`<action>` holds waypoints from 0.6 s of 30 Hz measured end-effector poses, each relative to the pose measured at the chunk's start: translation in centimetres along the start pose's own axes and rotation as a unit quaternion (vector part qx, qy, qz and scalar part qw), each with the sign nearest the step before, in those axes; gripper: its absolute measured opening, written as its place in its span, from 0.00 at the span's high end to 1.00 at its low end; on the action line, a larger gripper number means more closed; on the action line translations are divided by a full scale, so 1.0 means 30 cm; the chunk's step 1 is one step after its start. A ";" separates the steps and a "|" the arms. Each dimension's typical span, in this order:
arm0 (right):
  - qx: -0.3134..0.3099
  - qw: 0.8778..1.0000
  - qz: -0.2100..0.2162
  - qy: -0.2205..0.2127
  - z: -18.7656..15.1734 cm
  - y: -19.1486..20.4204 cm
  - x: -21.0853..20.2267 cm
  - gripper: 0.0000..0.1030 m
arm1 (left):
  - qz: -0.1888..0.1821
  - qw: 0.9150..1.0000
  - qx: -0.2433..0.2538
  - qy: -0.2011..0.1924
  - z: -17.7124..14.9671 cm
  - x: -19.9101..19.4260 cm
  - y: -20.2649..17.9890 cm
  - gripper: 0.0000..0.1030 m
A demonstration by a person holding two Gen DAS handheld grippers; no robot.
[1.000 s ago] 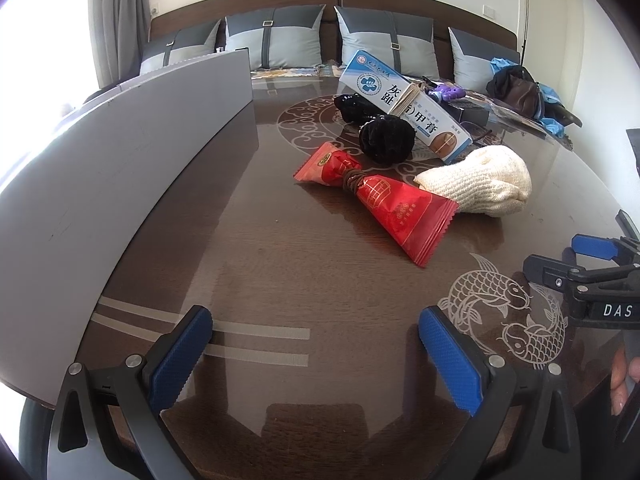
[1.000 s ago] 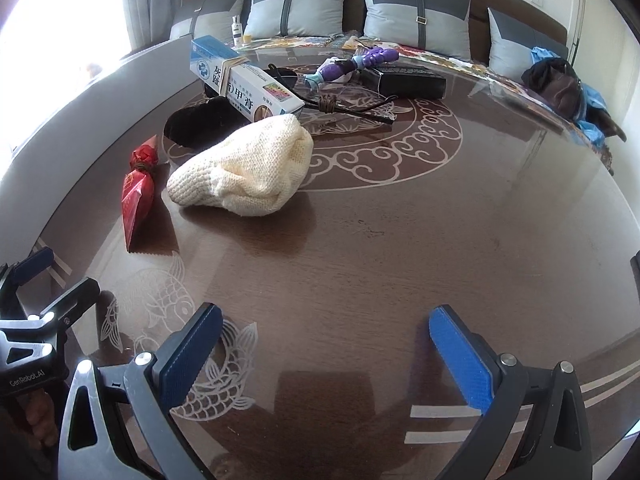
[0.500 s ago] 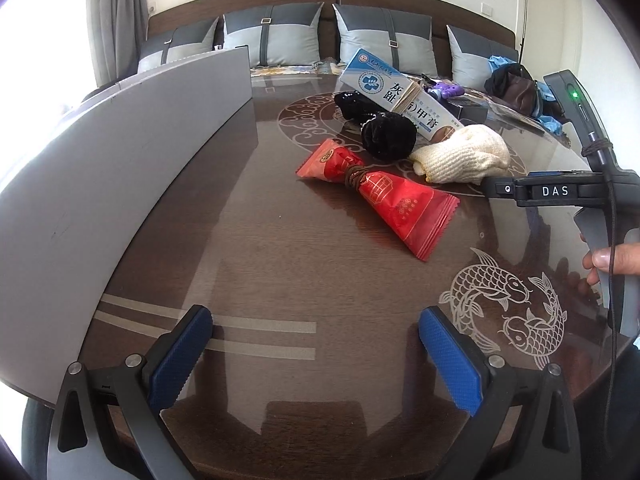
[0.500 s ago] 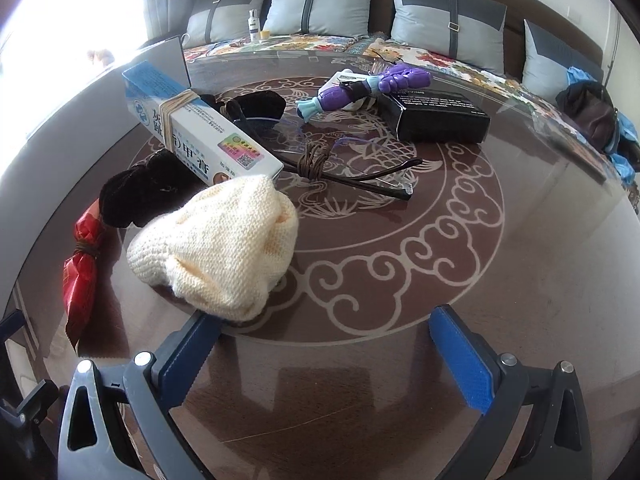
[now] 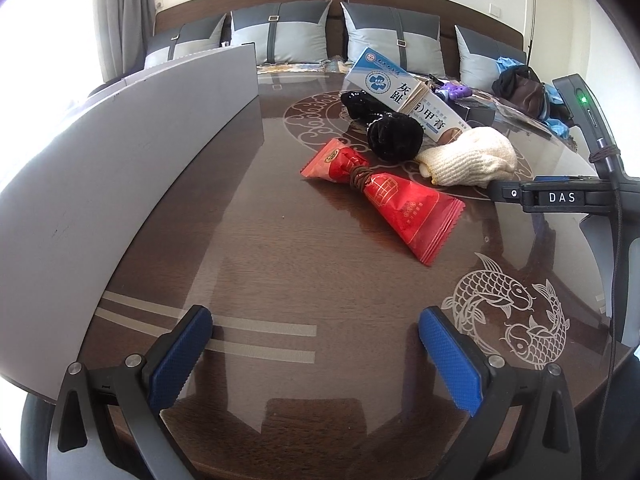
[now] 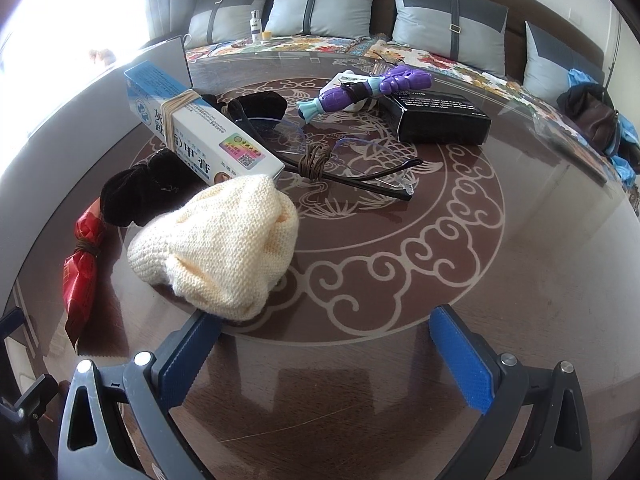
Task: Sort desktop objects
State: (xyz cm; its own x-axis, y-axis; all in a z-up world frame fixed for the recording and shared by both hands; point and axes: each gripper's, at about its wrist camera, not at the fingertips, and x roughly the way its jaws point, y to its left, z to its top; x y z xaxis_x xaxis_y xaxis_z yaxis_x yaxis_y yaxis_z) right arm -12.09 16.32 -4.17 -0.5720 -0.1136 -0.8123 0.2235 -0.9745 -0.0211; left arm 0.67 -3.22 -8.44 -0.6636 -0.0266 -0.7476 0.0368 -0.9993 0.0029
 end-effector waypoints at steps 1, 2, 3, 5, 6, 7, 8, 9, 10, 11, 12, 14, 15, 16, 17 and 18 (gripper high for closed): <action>0.000 1.000 0.000 0.000 0.000 0.000 0.000 0.00 | -0.001 1.000 0.001 0.000 0.000 0.000 0.000 0.00; 0.000 1.000 0.000 0.000 0.000 0.000 0.000 0.00 | -0.003 1.000 0.002 0.000 -0.001 -0.001 0.001 0.00; 0.000 1.000 0.000 0.000 0.000 0.000 0.000 0.00 | -0.004 1.000 0.003 -0.001 -0.002 -0.001 0.001 0.00; 0.000 1.000 0.000 0.000 0.000 0.000 0.000 0.00 | -0.004 1.000 0.003 -0.003 -0.005 -0.004 0.002 0.00; 0.000 1.000 0.000 0.000 0.001 0.000 0.000 0.00 | -0.003 1.000 0.003 -0.003 -0.007 -0.005 0.002 0.00; 0.000 1.000 0.000 0.000 0.001 0.000 0.000 0.00 | -0.003 1.000 0.003 -0.004 -0.008 -0.005 0.001 0.00; 0.000 1.000 0.000 0.000 0.000 0.000 0.001 0.00 | -0.003 1.000 0.004 -0.004 -0.007 -0.005 0.001 0.00; 0.000 1.000 0.000 0.000 0.001 0.000 0.001 0.00 | -0.003 1.000 0.004 -0.003 -0.006 -0.005 0.001 0.00; 0.000 1.000 0.000 0.000 0.001 0.000 0.001 0.00 | -0.004 1.000 0.004 -0.003 -0.006 -0.005 0.002 0.00; 0.000 1.000 0.000 0.000 0.000 0.000 0.001 0.00 | -0.005 1.000 0.004 -0.002 -0.006 -0.005 0.003 0.00; 0.000 1.000 0.000 0.000 0.000 0.000 0.001 0.00 | -0.005 1.000 0.004 -0.002 -0.007 -0.006 0.003 0.00; 0.000 1.000 0.000 0.000 0.001 0.000 0.001 0.00 | -0.005 1.000 0.004 -0.003 -0.007 -0.006 0.003 0.00; 0.000 1.000 0.000 0.000 0.001 -0.001 0.001 0.00 | -0.004 1.000 0.003 -0.003 -0.008 -0.006 0.001 0.00; 0.000 1.000 0.000 0.000 0.001 0.000 0.001 0.00 | -0.003 1.000 0.003 -0.004 -0.007 -0.005 0.000 0.00; 0.000 1.000 0.000 0.000 0.000 0.000 0.001 0.00 | -0.003 1.000 0.002 -0.004 -0.007 -0.005 -0.001 0.00; 0.000 1.000 0.000 0.000 0.000 0.000 0.001 0.00 | -0.002 1.000 0.001 -0.003 -0.006 -0.005 -0.002 0.00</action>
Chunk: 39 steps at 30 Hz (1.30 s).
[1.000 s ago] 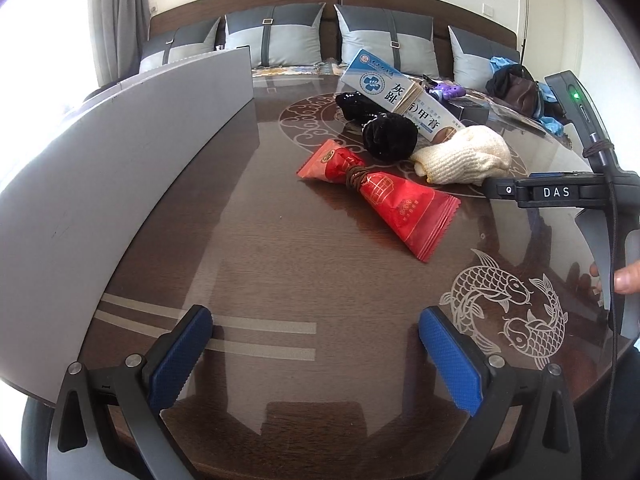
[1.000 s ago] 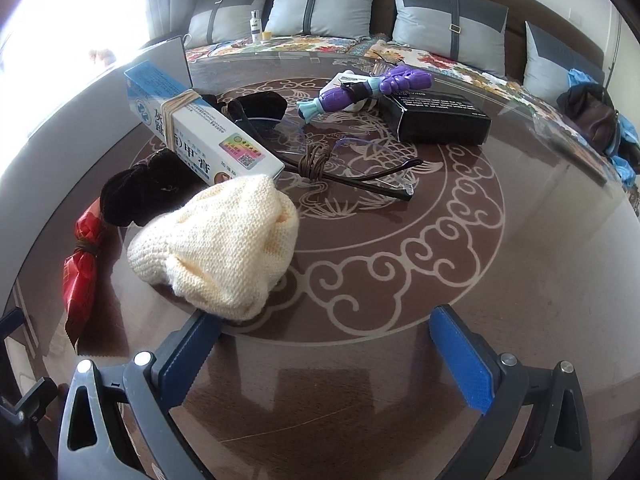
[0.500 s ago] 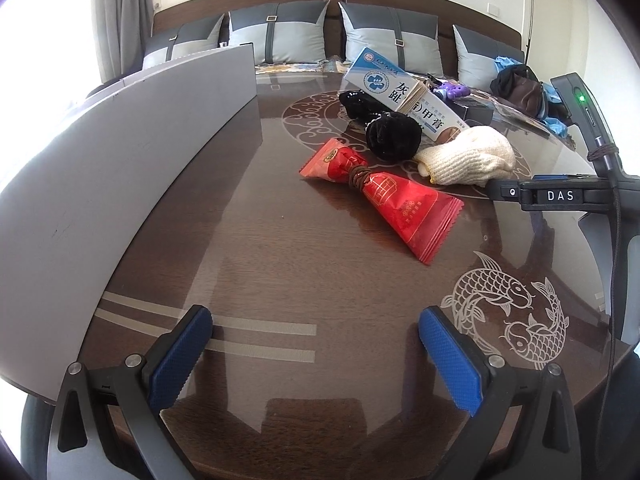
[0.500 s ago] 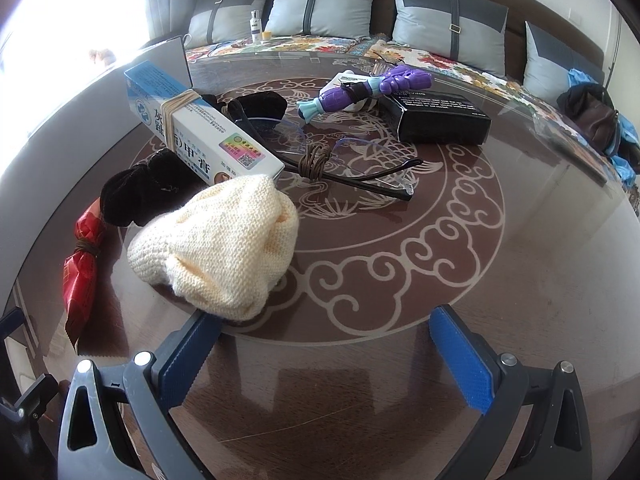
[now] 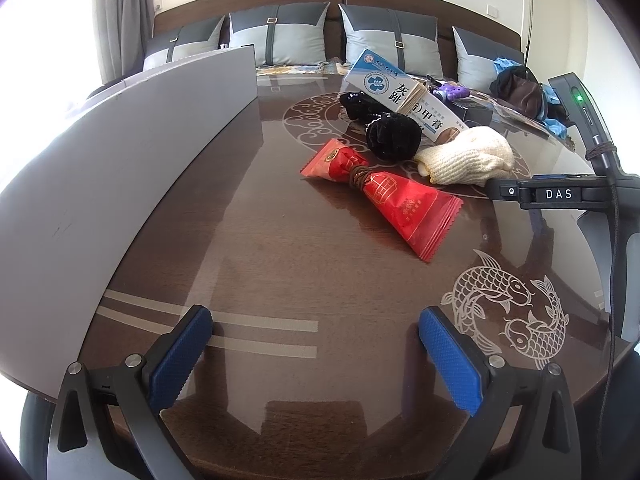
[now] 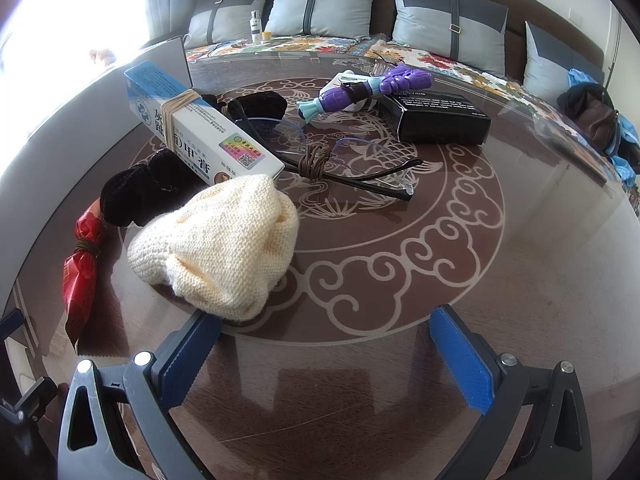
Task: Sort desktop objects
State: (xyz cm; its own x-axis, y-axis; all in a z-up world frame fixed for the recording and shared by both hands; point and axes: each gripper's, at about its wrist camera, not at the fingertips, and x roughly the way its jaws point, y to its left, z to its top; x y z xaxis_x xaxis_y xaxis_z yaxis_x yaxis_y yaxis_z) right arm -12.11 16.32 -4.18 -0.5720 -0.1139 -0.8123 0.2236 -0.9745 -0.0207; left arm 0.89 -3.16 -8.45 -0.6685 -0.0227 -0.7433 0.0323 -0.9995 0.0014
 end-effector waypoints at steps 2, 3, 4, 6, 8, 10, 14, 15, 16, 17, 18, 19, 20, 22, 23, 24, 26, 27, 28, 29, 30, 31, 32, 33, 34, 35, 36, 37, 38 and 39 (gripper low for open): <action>0.000 1.000 0.000 0.000 0.000 0.000 0.000 0.00 | 0.000 1.000 -0.001 0.001 0.003 0.002 0.000 0.00; 0.000 1.000 0.000 0.000 0.000 0.000 0.000 0.00 | 0.000 1.000 -0.001 0.001 0.004 0.003 0.000 0.00; 0.000 1.000 0.000 0.000 0.000 0.000 0.000 0.00 | 0.000 1.000 -0.001 0.002 0.005 0.004 0.000 0.00; 0.000 1.000 0.000 0.000 0.000 0.000 0.000 0.00 | 0.000 1.000 -0.001 0.003 0.006 0.004 0.000 0.00; 0.000 1.000 0.000 0.000 0.000 0.000 0.000 0.00 | 0.000 1.000 -0.001 0.003 0.007 0.005 -0.001 0.00; 0.000 1.000 0.000 0.000 0.000 0.000 0.000 0.00 | 0.000 1.000 0.000 0.002 0.008 0.004 0.000 0.00; 0.000 1.000 0.000 0.000 0.000 0.000 0.000 0.00 | 0.000 1.000 -0.001 0.000 0.009 0.006 0.000 0.00; 0.000 1.000 0.000 0.000 0.000 0.000 0.000 0.00 | 0.000 1.000 -0.001 0.000 0.009 0.006 0.000 0.00; 0.000 1.000 0.000 0.000 0.000 0.000 0.000 0.00 | 0.000 1.000 0.000 0.000 0.009 0.006 0.000 0.00; 0.000 1.000 0.000 0.000 0.000 0.000 0.000 0.00 | 0.000 1.000 0.000 0.000 0.010 0.006 0.000 0.00; 0.000 1.000 0.000 0.000 0.001 0.000 0.000 0.00 | 0.000 1.000 0.000 0.001 0.008 0.006 0.000 0.00; 0.000 1.000 0.000 0.000 0.000 0.000 0.000 0.00 | 0.000 1.000 0.001 0.001 0.009 0.006 0.000 0.00; 0.000 1.000 0.000 0.000 0.000 0.000 0.000 0.00 | -0.001 1.000 0.001 0.001 0.008 0.005 0.001 0.00; 0.000 1.000 0.000 0.000 0.001 0.000 0.000 0.00 | -0.002 1.000 0.003 -0.001 0.007 0.004 0.002 0.00; 0.000 1.000 0.000 0.000 0.000 0.000 0.000 0.00 | -0.002 1.000 0.003 -0.001 0.005 0.004 0.003 0.00; 0.000 1.000 0.000 0.000 0.001 0.000 0.000 0.00 | -0.003 1.000 0.003 -0.001 0.005 0.004 0.002 0.00; 0.000 1.000 0.000 0.000 0.001 0.000 0.000 0.00 | -0.003 1.000 0.003 -0.001 0.004 0.004 0.002 0.00; 0.000 1.000 0.000 0.000 0.001 0.000 0.000 0.00 | -0.003 1.000 0.003 -0.001 0.004 0.004 0.002 0.00; 0.000 1.000 0.000 0.000 0.000 0.000 0.000 0.00 | -0.003 1.000 0.003 -0.001 0.004 0.004 0.002 0.00; 0.000 1.000 0.000 0.000 0.000 0.000 0.000 0.00 | -0.003 1.000 0.003 -0.001 0.004 0.004 0.002 0.00; 0.000 1.000 0.000 0.000 0.001 0.000 0.000 0.00 | -0.003 1.000 0.003 -0.001 0.004 0.004 0.002 0.00; 0.000 1.000 0.000 0.000 0.000 0.000 0.000 0.00 | -0.003 1.000 0.003 -0.001 0.004 0.004 0.002 0.00; 0.000 1.000 0.000 0.000 0.000 0.000 0.000 0.00 | -0.003 1.000 0.003 -0.001 0.004 0.004 0.002 0.00; 0.000 1.000 0.000 0.000 0.001 0.000 0.000 0.00 | -0.002 1.000 0.002 -0.002 0.003 0.005 0.001 0.00; 0.000 1.000 0.000 0.000 0.001 0.000 0.000 0.00 | -0.001 1.000 0.001 -0.003 0.002 0.005 0.001 0.00; 0.000 1.000 0.000 0.000 0.000 0.000 0.000 0.00 | 0.000 1.000 0.001 -0.004 0.002 0.005 0.000 0.00; 0.000 1.000 0.000 0.000 0.001 0.000 0.000 0.00 | 0.001 1.000 0.000 -0.004 0.001 0.006 0.000 0.00; 0.000 1.000 0.000 0.000 0.001 0.000 0.000 0.00 | 0.001 1.000 -0.001 -0.004 0.001 0.007 0.000 0.00; 0.000 1.000 0.000 0.000 0.000 0.000 0.000 0.00 | 0.001 1.000 -0.001 -0.004 0.001 0.006 0.000 0.00; 0.000 1.000 0.000 0.000 0.001 0.000 0.000 0.00 | 0.001 1.000 -0.001 -0.003 0.002 0.007 0.000 0.00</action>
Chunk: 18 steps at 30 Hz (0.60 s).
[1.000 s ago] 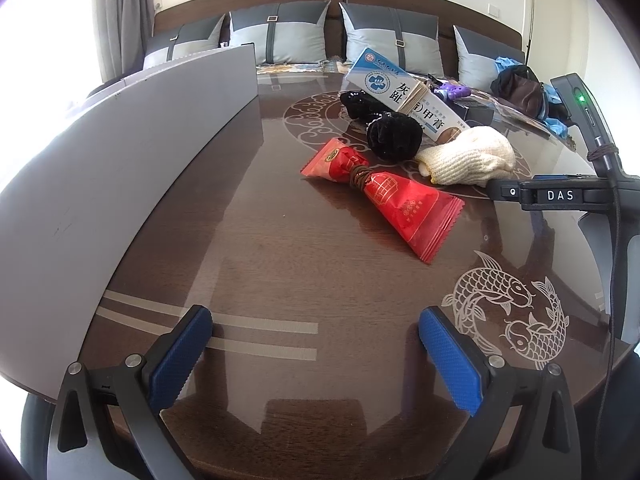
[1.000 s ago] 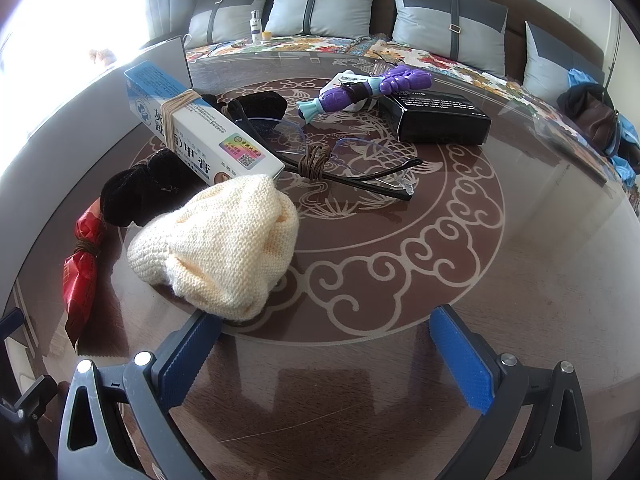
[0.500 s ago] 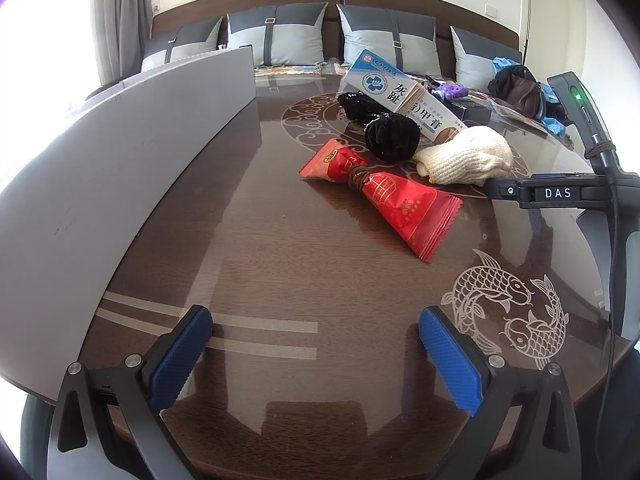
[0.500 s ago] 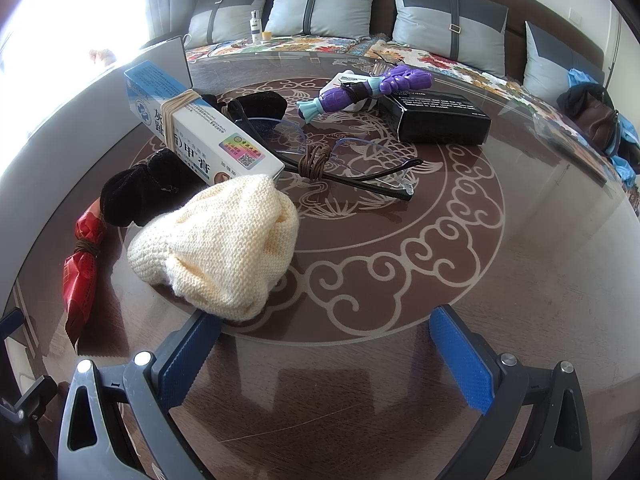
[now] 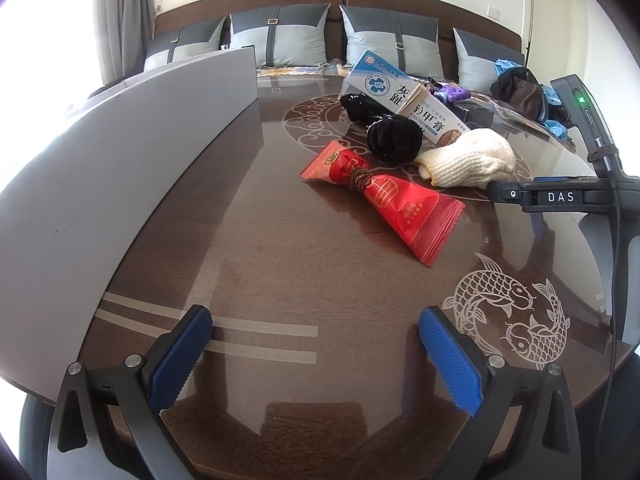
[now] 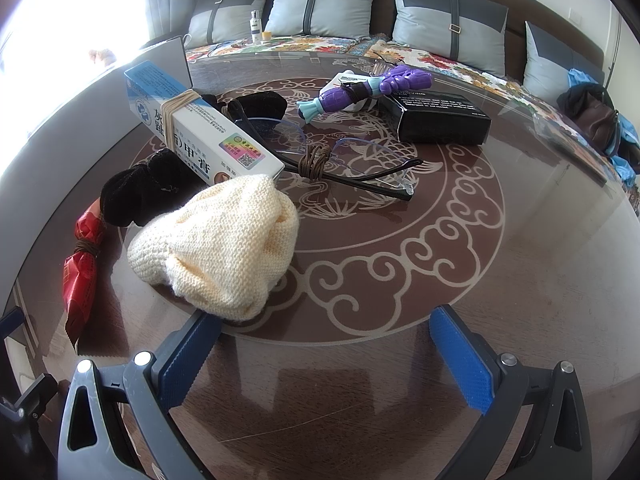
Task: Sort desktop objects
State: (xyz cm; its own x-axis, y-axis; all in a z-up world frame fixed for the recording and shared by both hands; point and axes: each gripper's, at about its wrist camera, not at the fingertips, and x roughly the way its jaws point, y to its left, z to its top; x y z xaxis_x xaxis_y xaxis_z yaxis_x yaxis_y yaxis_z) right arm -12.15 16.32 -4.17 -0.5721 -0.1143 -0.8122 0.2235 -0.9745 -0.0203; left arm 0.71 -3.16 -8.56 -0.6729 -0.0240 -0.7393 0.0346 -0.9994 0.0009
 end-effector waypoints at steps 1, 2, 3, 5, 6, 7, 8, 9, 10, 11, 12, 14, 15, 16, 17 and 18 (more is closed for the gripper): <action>0.000 1.000 0.000 0.000 -0.001 0.000 0.000 0.00 | -0.001 1.000 0.000 0.001 0.000 0.000 0.001 0.00; 0.000 1.000 0.000 0.000 0.000 0.000 0.000 0.00 | -0.001 1.000 0.001 0.001 0.000 0.000 0.001 0.00; 0.000 1.000 0.000 0.000 0.000 0.000 0.000 0.00 | -0.002 1.000 0.002 0.000 -0.001 -0.001 0.001 0.00; 0.000 1.000 0.000 0.000 0.000 0.000 0.000 0.00 | -0.004 1.000 0.005 -0.002 -0.004 -0.002 0.003 0.00; 0.000 1.000 0.000 0.000 0.000 0.000 0.000 0.00 | -0.005 1.000 0.005 -0.002 -0.005 -0.004 0.005 0.00; 0.000 1.000 0.000 0.000 0.000 0.000 0.000 0.00 | -0.005 1.000 0.005 -0.002 -0.006 -0.005 0.005 0.00; 0.000 1.000 0.000 0.000 0.000 0.000 0.000 0.00 | -0.006 1.000 0.006 -0.002 -0.007 -0.005 0.006 0.00; 0.000 1.000 0.000 0.000 0.000 0.000 0.000 0.00 | -0.006 1.000 0.005 -0.002 -0.006 -0.005 0.006 0.00; 0.000 1.000 0.000 0.000 0.001 0.000 0.000 0.00 | -0.006 1.000 0.005 -0.002 -0.007 -0.005 0.006 0.00; 0.000 1.000 0.000 0.000 0.000 0.000 0.000 0.00 | -0.005 1.000 0.005 -0.002 -0.007 -0.005 0.005 0.00; 0.000 1.000 0.000 0.000 0.000 0.000 0.000 0.00 | -0.005 1.000 0.004 -0.002 -0.006 -0.004 0.005 0.00; 0.000 1.000 0.000 0.000 0.000 0.000 -0.001 0.00 | -0.003 1.000 0.003 -0.002 -0.005 -0.003 0.004 0.00; 0.000 1.000 0.000 0.000 0.001 -0.001 -0.001 0.00 | -0.002 1.000 0.002 -0.002 -0.005 -0.003 0.004 0.00; 0.000 1.000 0.000 0.000 0.001 -0.001 -0.001 0.00 | -0.001 1.000 0.001 -0.002 -0.005 -0.003 0.003 0.00; 0.000 1.000 0.000 0.000 0.000 0.000 0.000 0.00 | -0.001 1.000 0.001 -0.002 -0.005 -0.003 0.004 0.00; 0.000 1.000 0.000 0.000 0.000 0.000 -0.001 0.00 | -0.001 1.000 0.001 -0.002 -0.005 -0.003 0.003 0.00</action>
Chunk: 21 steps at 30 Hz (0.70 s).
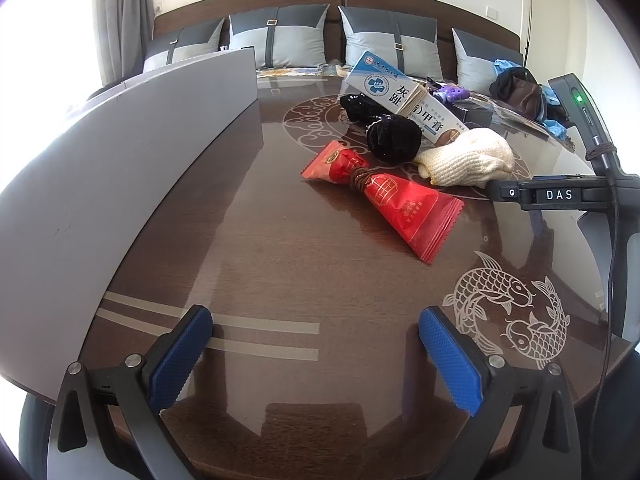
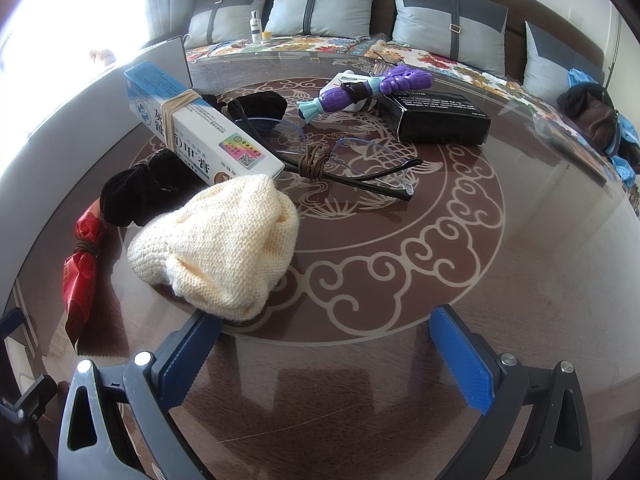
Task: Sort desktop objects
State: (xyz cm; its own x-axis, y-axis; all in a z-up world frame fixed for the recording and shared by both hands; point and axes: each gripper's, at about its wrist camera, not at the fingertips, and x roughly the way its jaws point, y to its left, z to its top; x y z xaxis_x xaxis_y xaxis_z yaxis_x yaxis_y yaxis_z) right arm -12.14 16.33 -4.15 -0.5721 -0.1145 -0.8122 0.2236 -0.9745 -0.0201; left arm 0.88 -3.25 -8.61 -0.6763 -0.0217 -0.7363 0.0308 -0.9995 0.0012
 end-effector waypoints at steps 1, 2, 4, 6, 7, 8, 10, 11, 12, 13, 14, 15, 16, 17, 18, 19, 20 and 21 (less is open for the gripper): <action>0.000 1.000 0.000 0.000 0.000 0.000 0.000 0.00 | 0.000 1.000 0.000 0.000 0.000 0.000 0.000 0.00; 0.000 1.000 0.000 0.000 0.000 0.000 0.000 0.00 | -0.001 1.000 0.001 0.000 -0.001 0.000 0.001 0.00; 0.000 1.000 0.000 0.000 -0.001 0.000 0.000 0.00 | -0.002 1.000 0.002 0.001 0.001 0.000 0.001 0.00; 0.000 1.000 0.000 0.000 0.000 0.000 0.000 0.00 | -0.003 1.000 0.002 0.009 0.008 0.002 0.002 0.00; 0.000 1.000 0.000 0.000 -0.001 0.000 0.000 0.00 | -0.005 1.000 0.003 0.020 0.015 0.004 0.003 0.00; 0.000 1.000 0.000 0.000 -0.001 0.000 0.000 0.00 | -0.005 0.999 0.001 0.036 0.022 0.005 0.004 0.00; 0.000 1.000 0.000 0.000 0.000 0.000 0.000 0.00 | -0.029 0.997 -0.026 0.065 0.043 0.000 0.010 0.00; 0.000 1.000 0.000 0.000 0.000 0.000 0.000 0.00 | -0.059 0.995 -0.047 0.069 0.057 -0.005 0.014 0.00; 0.000 1.000 0.000 0.000 0.000 0.000 0.000 0.00 | -0.081 0.992 -0.065 0.067 0.075 -0.010 0.013 0.00; 0.000 1.000 0.000 0.000 0.001 0.000 0.000 0.00 | -0.084 0.992 -0.072 0.062 0.100 -0.013 0.005 0.00; 0.000 1.000 0.000 0.000 0.000 0.000 0.000 0.00 | -0.075 0.993 -0.070 0.056 0.134 -0.011 -0.009 0.00; 0.000 1.000 0.000 0.000 0.000 0.000 0.000 0.00 | -0.062 0.995 -0.065 0.052 0.171 -0.002 -0.028 0.00; 0.000 1.000 0.000 0.000 0.000 0.000 0.000 0.00 | -0.050 0.995 -0.064 0.051 0.210 0.017 -0.042 0.00; 0.000 1.000 0.000 0.000 0.000 0.000 0.000 0.00 | -0.040 0.995 -0.068 0.054 0.249 0.047 -0.052 0.00; 0.000 1.000 0.000 0.000 0.001 0.000 0.000 0.00 | -0.039 0.995 -0.073 0.063 0.284 0.085 -0.061 0.00; 0.000 1.000 0.000 0.000 0.001 0.000 0.000 0.00 | -0.033 0.994 -0.075 0.074 0.312 0.128 -0.071 0.00; 0.000 1.000 0.000 0.000 0.000 0.000 0.000 0.00 | -0.017 0.993 -0.071 0.090 0.330 0.171 -0.085 0.00; 0.000 1.000 0.000 0.000 0.000 0.000 0.000 0.00 | 0.001 0.992 -0.063 0.107 0.341 0.213 -0.099 0.00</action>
State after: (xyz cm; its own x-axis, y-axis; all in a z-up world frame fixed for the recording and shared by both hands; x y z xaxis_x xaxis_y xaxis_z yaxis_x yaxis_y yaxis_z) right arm -12.14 16.32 -4.17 -0.5720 -0.1145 -0.8122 0.2236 -0.9745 -0.0201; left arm -11.08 -0.65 -6.40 -0.5054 -0.0056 -0.8629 0.1336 -0.9884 -0.0718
